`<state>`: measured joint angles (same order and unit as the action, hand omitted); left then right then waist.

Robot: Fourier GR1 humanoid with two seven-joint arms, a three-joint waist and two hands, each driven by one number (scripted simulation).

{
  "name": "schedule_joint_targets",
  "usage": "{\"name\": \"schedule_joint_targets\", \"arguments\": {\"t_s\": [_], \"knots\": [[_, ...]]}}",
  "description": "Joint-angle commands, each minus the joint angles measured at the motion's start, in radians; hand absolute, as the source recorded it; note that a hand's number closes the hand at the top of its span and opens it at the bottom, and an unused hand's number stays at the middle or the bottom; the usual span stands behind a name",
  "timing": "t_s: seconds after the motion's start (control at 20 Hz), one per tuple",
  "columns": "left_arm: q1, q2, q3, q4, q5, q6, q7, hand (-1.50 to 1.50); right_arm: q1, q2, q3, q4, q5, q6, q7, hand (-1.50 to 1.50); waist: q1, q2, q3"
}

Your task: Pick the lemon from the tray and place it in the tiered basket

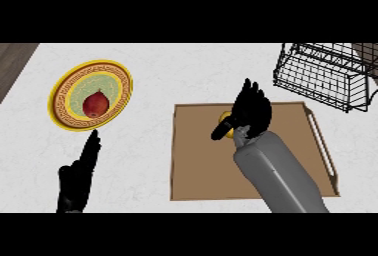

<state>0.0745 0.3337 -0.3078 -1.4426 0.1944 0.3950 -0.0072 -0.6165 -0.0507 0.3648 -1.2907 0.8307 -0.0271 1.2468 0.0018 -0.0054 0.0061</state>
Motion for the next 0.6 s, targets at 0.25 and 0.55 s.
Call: {"name": "schedule_joint_targets", "arguments": {"t_s": [0.25, 0.55], "knots": [[0.013, 0.003, 0.022, 0.048, 0.013, -0.030, -0.024, 0.00, -0.057, 0.050, -0.059, 0.098, -0.040, 0.113, 0.241, -1.50, 0.007, 0.002, -0.008], [-0.039, -0.024, 0.021, 0.050, -0.002, -0.005, 0.017, 0.00, -0.077, 0.050, -0.115, 0.160, -0.029, 0.127, 0.209, -1.50, -0.002, 0.005, -0.007]]}}
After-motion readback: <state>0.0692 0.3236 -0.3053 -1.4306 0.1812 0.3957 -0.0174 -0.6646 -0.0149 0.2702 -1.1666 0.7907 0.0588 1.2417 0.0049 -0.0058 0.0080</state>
